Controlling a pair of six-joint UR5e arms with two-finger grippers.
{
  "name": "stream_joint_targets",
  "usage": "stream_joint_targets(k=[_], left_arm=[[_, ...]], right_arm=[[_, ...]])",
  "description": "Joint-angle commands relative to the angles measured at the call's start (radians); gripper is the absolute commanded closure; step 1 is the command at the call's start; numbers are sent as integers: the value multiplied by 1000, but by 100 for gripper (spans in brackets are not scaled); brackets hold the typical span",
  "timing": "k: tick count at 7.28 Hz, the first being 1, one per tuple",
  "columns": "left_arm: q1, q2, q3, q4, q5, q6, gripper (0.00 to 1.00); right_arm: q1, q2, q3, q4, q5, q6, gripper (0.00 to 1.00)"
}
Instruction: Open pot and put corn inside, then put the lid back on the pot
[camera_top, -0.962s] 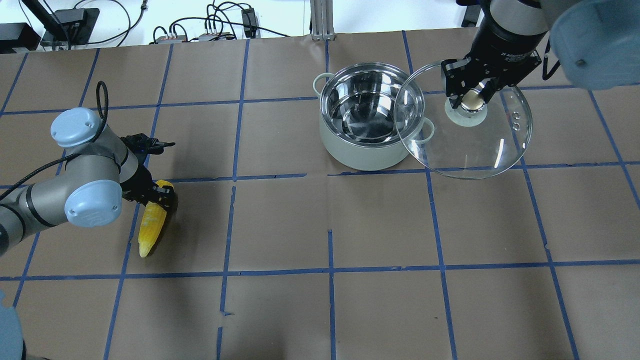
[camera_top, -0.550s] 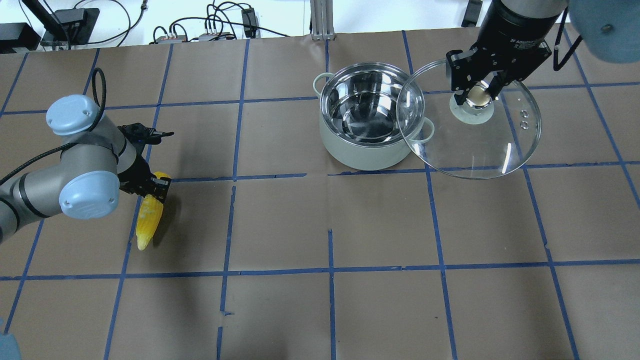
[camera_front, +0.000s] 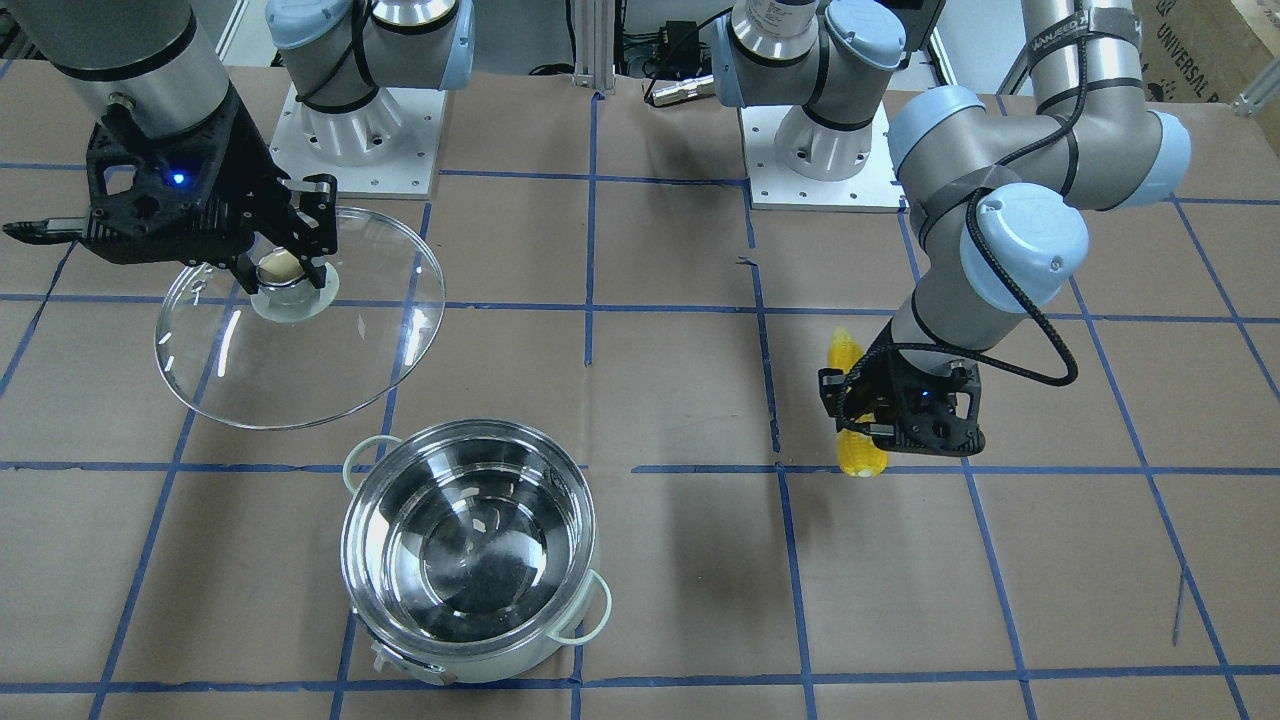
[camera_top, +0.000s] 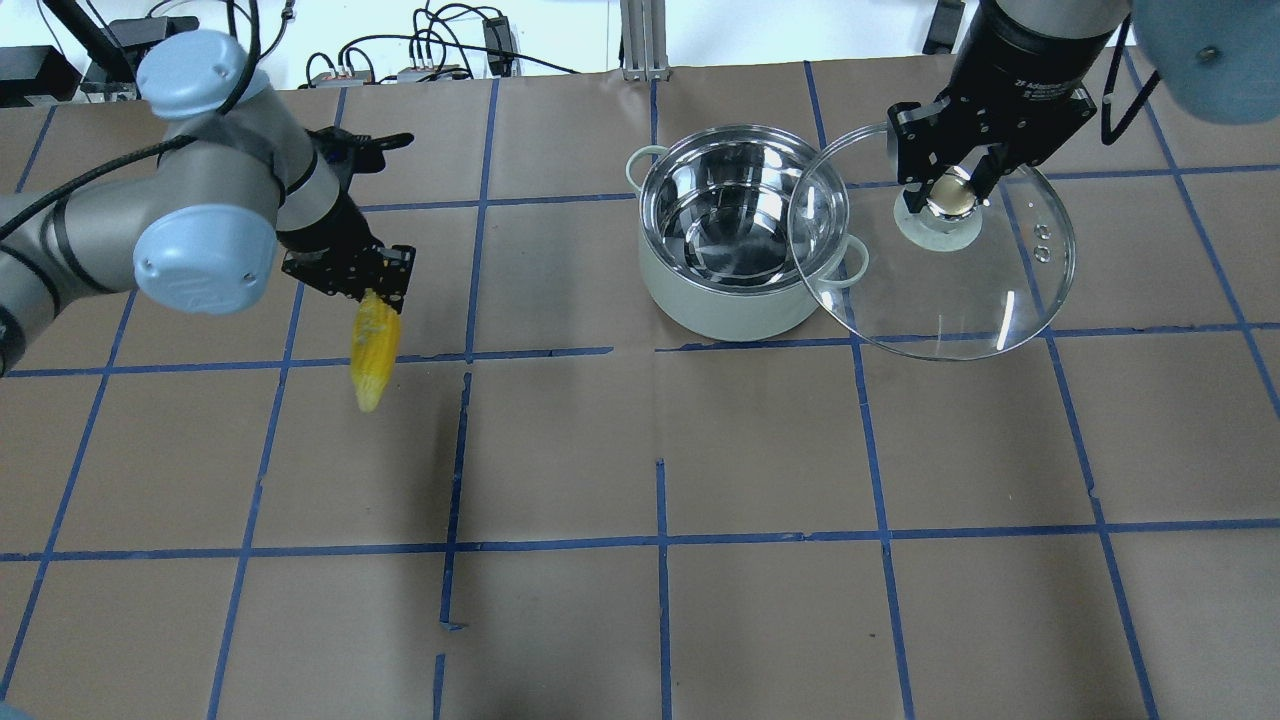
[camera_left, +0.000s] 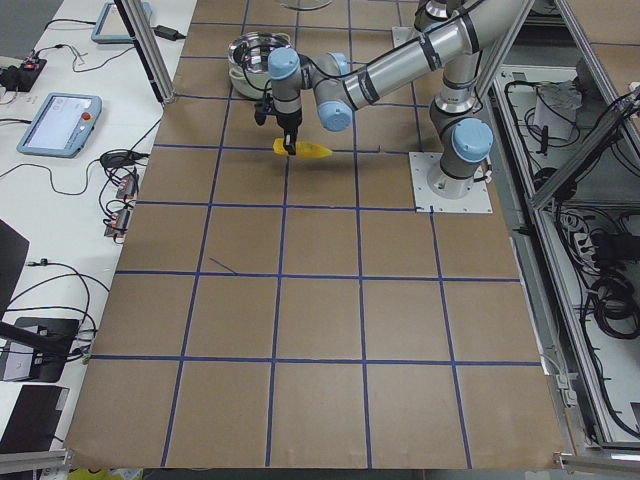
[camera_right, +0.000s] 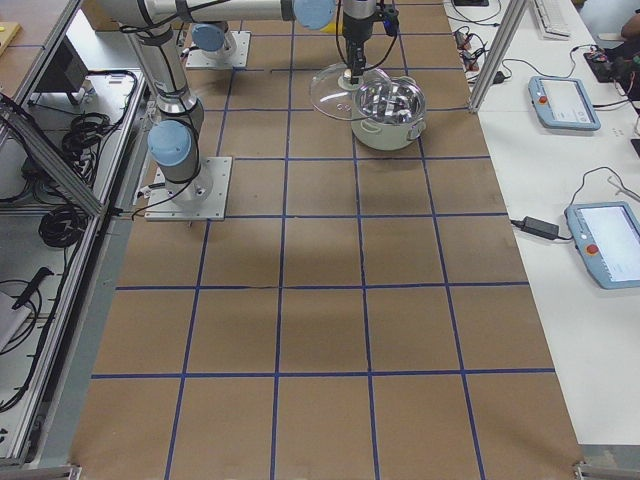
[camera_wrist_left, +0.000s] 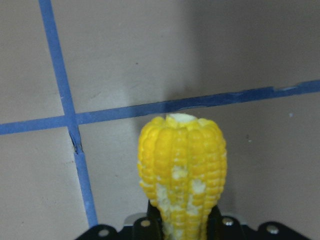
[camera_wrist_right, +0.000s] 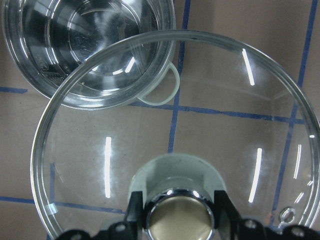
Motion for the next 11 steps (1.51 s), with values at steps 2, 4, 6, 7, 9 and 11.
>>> stream_joint_targets(k=[2,4,6,7,9,11], left_arm=[[-190,-135,286,-91,-50,-230,76],[-293,-249,467,-91,-85,-380,76],[-377,-373,632,-110,-85,-480,75],[-408,-419,686,-114,-79,-508,75],[-433,-473,736,-114,-76,-514,71],[-438,-509,742,-96,-76,-511,42]], right_arm=[[-2,3,-6,-2,3,0,70],[-2,3,2,0,3,0,70],[-3,3,2,-2,-6,0,70],[-3,4,1,-2,-9,0,70],[-3,4,-4,-2,-2,0,70],[-5,4,-3,0,0,0,70]])
